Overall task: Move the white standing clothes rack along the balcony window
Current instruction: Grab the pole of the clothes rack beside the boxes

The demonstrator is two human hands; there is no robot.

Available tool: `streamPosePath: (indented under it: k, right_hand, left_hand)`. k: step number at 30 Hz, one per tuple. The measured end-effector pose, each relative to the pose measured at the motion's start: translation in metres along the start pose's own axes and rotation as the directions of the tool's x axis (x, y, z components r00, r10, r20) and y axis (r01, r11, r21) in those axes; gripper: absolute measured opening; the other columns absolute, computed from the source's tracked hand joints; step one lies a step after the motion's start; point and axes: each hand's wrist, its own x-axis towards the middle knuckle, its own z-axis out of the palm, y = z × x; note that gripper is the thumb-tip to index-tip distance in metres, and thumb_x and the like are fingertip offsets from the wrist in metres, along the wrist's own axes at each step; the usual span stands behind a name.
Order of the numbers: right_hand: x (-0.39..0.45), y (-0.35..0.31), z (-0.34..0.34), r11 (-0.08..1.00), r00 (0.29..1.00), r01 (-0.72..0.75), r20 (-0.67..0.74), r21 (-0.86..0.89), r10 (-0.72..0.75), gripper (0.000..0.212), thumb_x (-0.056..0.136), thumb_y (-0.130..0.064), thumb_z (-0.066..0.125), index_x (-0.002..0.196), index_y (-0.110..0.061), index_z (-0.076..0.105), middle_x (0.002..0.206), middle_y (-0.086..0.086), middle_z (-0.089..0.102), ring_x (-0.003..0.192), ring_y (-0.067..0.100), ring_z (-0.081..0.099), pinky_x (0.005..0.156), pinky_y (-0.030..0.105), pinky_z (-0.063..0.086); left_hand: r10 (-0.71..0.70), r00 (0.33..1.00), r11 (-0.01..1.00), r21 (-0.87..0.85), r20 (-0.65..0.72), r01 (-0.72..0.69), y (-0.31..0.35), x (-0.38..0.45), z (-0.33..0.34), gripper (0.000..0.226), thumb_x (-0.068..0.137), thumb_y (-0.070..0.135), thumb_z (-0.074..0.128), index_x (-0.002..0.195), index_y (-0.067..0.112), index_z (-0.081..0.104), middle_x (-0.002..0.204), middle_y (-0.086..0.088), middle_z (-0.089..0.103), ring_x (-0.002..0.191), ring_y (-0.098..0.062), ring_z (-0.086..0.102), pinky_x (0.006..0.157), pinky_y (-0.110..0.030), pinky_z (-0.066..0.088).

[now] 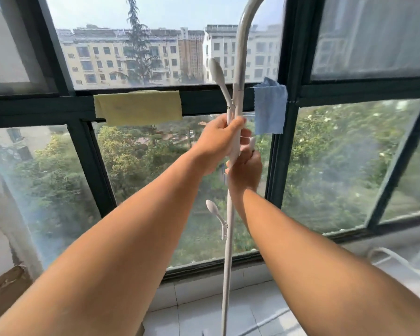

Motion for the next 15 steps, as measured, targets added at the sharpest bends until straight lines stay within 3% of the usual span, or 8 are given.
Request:
streamPosePath:
  k: [3, 6, 10, 13, 15]
  right_hand:
    - [-0.002, 0.001, -0.002, 1.0, 0.997, 0.027, -0.071, 0.002, -0.026, 0.037, 0.098, -0.022, 0.029, 0.093, 0.002, 0.057, 0.064, -0.002, 0.053, 0.055, 0.017, 0.047, 0.047, 0.025, 0.021]
    - [-0.006, 0.0, -0.007, 0.999, 0.985, 0.045, -0.166, -0.004, -0.045, 0.038, 0.098, -0.018, 0.031, 0.096, 0.005, 0.06, 0.079, 0.01, 0.06, 0.068, 0.023, 0.051, 0.05, 0.022, 0.024]
    - [-0.004, -0.006, -0.02, 0.998, 0.968, 0.062, -0.244, 0.02, -0.055, 0.038, 0.098, -0.014, 0.031, 0.098, 0.009, 0.062, 0.099, 0.027, 0.068, 0.088, 0.035, 0.063, 0.053, 0.021, 0.028]
    - [-0.003, -0.012, -0.035, 0.998, 0.957, 0.053, -0.287, 0.026, -0.044, 0.039, 0.098, -0.015, 0.031, 0.1, 0.008, 0.062, 0.113, 0.023, 0.067, 0.1, 0.034, 0.062, 0.057, 0.013, 0.033]
    - [-0.002, -0.01, -0.051, 0.998, 0.954, 0.055, -0.292, -0.043, -0.066, 0.034, 0.097, -0.018, 0.035, 0.1, 0.005, 0.059, 0.108, 0.024, 0.065, 0.099, 0.035, 0.06, 0.064, 0.016, 0.034]
  left_hand:
    - [-0.004, 0.999, 0.987, -0.157, 0.053, 0.012, 0.005, 0.006, 0.007, 0.021, 0.095, 0.03, 0.046, 0.094, 0.012, 0.055, 0.073, -0.002, 0.058, 0.064, -0.015, 0.054, 0.062, -0.023, 0.046]
    - [-0.001, 0.997, 0.949, -0.315, 0.073, 0.024, 0.013, 0.006, 0.019, 0.022, 0.096, 0.031, 0.045, 0.094, 0.01, 0.051, 0.068, 0.0, 0.047, 0.057, -0.011, 0.042, 0.052, -0.017, 0.039]
    - [-0.035, 0.998, 0.931, -0.362, 0.049, 0.05, 0.023, 0.003, 0.039, 0.025, 0.093, 0.035, 0.046, 0.08, 0.014, 0.051, 0.064, 0.003, 0.041, 0.056, -0.01, 0.036, 0.052, -0.019, 0.033]
    - [-0.073, 0.996, 0.907, -0.412, 0.059, 0.091, 0.027, -0.001, 0.056, 0.029, 0.091, 0.04, 0.05, 0.072, 0.018, 0.052, 0.058, 0.006, 0.042, 0.052, -0.009, 0.035, 0.049, -0.02, 0.031]
    - [-0.072, 0.994, 0.886, -0.452, 0.08, 0.1, 0.029, -0.005, 0.07, 0.027, 0.089, 0.041, 0.052, 0.072, 0.02, 0.053, 0.055, 0.009, 0.043, 0.05, -0.007, 0.035, 0.051, -0.021, 0.031]
